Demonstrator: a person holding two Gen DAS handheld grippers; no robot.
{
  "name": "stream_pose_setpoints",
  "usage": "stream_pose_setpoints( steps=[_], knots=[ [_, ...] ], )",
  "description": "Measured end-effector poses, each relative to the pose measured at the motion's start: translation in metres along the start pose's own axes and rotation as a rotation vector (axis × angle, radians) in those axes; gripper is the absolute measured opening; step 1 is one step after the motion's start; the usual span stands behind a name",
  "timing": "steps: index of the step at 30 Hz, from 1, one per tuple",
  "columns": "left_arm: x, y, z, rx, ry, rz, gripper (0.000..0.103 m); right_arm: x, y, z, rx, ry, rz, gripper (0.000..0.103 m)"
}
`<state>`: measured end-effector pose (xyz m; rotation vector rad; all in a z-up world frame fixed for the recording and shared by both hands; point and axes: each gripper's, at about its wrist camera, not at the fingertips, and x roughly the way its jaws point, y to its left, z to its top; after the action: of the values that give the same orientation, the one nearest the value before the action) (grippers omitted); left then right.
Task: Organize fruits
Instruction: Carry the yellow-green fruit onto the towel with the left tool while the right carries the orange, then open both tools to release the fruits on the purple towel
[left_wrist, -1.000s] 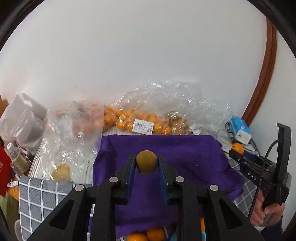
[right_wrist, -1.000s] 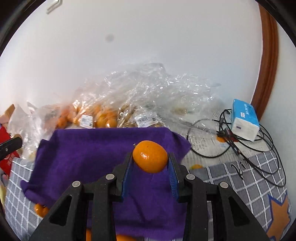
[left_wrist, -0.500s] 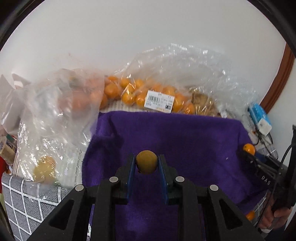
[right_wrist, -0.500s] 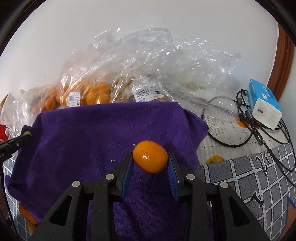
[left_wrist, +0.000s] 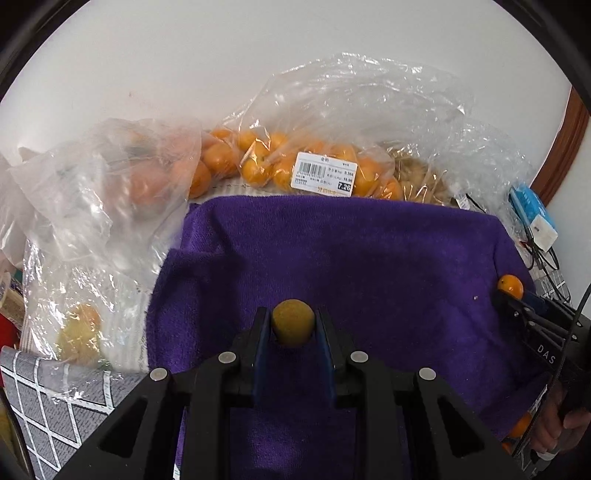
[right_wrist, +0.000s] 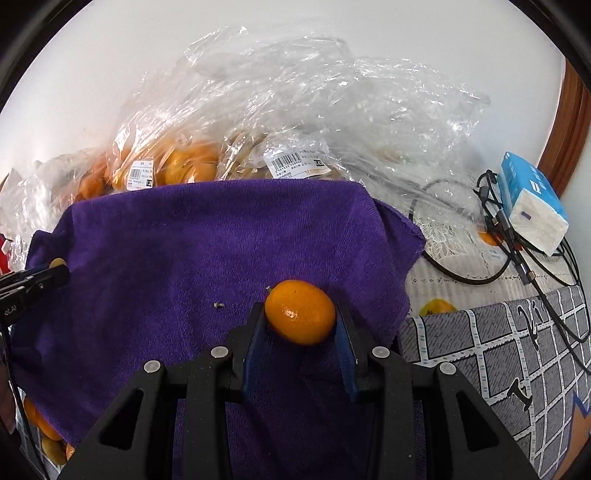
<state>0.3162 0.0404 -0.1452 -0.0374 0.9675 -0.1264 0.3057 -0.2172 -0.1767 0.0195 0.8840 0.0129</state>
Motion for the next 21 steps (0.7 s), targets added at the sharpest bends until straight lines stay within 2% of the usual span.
stream_pose_setpoints(
  steps=[5, 7, 9, 12, 14, 18, 21],
  knots=[
    [0.004, -0.003, -0.001, 0.011, 0.017, -0.001, 0.024, 0.0, 0.003, 0.0, -0.009, -0.001, -0.003, 0.037],
    [0.006, -0.003, -0.001, 0.01, 0.024, 0.009, 0.024, -0.001, 0.004, 0.0, -0.012, 0.001, -0.002, 0.042],
    [0.008, -0.003, -0.001, 0.01, 0.028, 0.015, 0.024, -0.003, 0.005, 0.001, -0.014, -0.002, 0.007, 0.057],
    [0.009, -0.004, 0.0, 0.014, 0.032, 0.018, 0.024, -0.011, 0.009, 0.002, -0.027, -0.029, 0.002, 0.066],
    [0.007, -0.006, 0.002, 0.022, 0.032, 0.026, 0.024, -0.016, 0.01, 0.004, -0.032, -0.041, 0.005, 0.067],
    [-0.004, -0.007, 0.004, 0.028, 0.006, 0.025, 0.035, -0.026, 0.011, 0.005, -0.021, -0.062, 0.003, 0.067],
    [-0.015, -0.007, 0.006, 0.021, -0.026, 0.015, 0.035, -0.033, 0.01, 0.006, -0.003, -0.07, -0.005, 0.067]
  ],
)
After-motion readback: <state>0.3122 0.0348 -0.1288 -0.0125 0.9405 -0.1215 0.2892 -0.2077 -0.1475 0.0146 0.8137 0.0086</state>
